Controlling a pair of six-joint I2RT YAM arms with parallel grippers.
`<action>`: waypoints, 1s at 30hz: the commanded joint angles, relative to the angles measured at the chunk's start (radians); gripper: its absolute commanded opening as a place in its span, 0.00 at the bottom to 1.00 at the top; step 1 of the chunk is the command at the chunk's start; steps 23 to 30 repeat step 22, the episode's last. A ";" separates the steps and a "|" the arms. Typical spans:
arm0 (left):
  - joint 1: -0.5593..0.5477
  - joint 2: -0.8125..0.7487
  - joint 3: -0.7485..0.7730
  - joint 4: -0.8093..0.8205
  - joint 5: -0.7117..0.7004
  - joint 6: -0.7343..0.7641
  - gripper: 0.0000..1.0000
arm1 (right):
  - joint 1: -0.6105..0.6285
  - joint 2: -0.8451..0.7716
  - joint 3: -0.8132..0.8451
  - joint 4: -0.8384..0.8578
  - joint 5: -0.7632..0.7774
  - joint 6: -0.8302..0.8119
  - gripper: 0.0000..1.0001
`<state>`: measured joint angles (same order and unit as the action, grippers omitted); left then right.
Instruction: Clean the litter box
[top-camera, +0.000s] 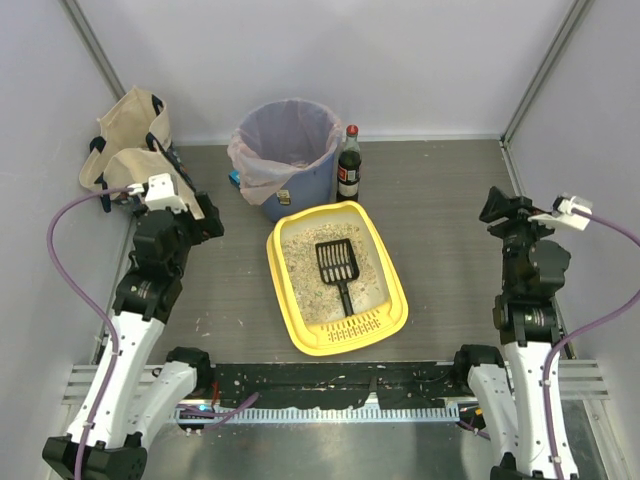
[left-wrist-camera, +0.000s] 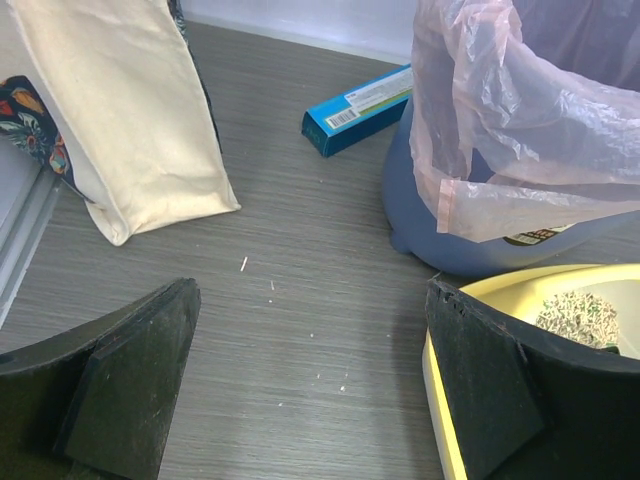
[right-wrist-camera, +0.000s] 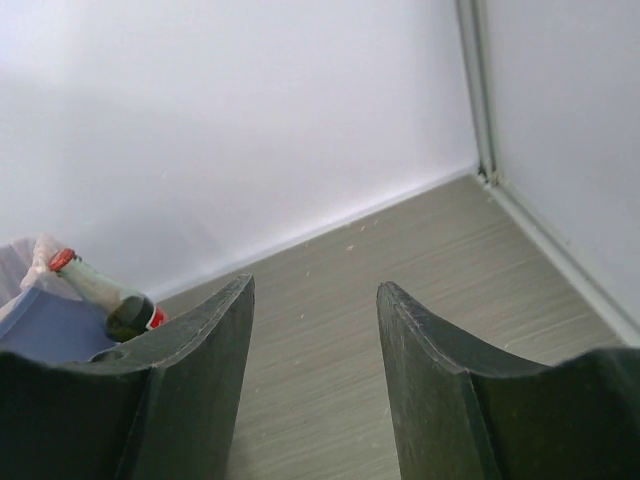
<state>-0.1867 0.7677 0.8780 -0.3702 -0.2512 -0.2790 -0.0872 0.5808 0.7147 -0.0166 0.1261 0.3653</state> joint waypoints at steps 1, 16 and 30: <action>0.006 -0.051 -0.020 0.096 -0.019 0.001 1.00 | -0.002 -0.073 -0.076 0.121 0.078 -0.124 0.58; 0.004 -0.125 -0.057 0.151 0.013 -0.015 1.00 | -0.002 -0.133 -0.149 0.230 0.079 -0.164 0.58; 0.006 -0.128 -0.059 0.155 0.013 -0.012 1.00 | -0.002 -0.128 -0.150 0.228 0.078 -0.166 0.58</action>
